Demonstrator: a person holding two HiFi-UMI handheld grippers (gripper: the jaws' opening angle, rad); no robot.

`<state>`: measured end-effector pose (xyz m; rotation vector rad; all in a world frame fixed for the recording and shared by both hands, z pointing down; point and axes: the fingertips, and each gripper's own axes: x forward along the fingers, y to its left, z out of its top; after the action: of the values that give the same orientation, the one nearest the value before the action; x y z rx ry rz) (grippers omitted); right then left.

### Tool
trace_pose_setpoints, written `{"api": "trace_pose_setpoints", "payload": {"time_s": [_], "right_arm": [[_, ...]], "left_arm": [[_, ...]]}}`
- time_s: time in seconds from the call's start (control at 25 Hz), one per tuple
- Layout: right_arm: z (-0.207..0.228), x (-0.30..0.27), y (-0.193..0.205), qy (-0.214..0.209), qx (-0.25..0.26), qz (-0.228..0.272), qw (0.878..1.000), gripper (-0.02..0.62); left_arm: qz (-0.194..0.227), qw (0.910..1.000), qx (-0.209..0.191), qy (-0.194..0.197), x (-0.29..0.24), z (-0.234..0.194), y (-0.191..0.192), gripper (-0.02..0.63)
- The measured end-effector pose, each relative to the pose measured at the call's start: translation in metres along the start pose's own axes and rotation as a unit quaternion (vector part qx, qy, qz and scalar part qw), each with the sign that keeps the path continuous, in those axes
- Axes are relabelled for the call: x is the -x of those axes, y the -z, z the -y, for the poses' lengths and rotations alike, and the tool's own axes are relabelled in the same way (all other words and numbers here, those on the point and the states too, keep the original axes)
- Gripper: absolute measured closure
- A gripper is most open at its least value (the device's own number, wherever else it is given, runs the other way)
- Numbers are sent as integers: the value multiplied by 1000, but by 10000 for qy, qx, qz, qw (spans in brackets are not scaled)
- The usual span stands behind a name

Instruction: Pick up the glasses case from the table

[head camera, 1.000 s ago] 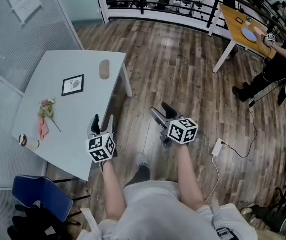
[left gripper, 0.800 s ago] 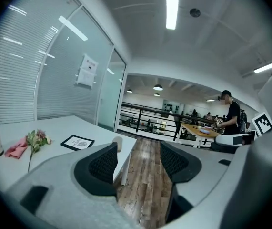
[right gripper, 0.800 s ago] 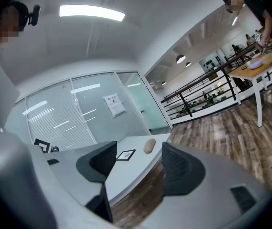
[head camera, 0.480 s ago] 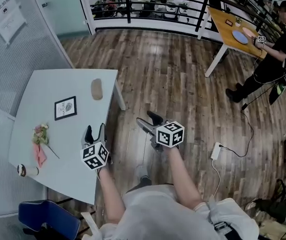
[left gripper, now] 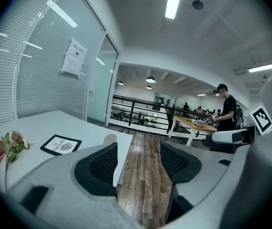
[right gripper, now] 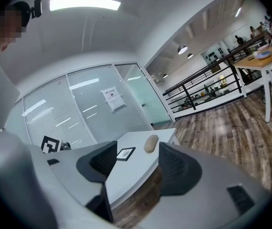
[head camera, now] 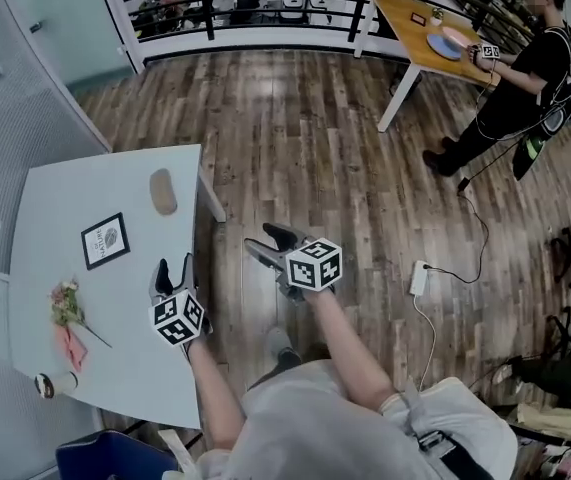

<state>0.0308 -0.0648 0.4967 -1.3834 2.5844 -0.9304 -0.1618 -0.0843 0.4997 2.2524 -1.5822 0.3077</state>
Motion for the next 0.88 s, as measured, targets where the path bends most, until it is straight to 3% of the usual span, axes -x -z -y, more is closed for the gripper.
{"api": "trace_pose_setpoints", "payload": {"time_s": [0.32, 0.88], "right_arm": [[11, -2, 9, 68, -27, -71, 9999, 325], [32, -57, -36, -279, 404, -132, 9987, 334]], "left_arm": [[-157, 9998, 92, 68, -12, -4, 16, 350], [91, 9998, 173, -88, -70, -17, -16, 350]]}}
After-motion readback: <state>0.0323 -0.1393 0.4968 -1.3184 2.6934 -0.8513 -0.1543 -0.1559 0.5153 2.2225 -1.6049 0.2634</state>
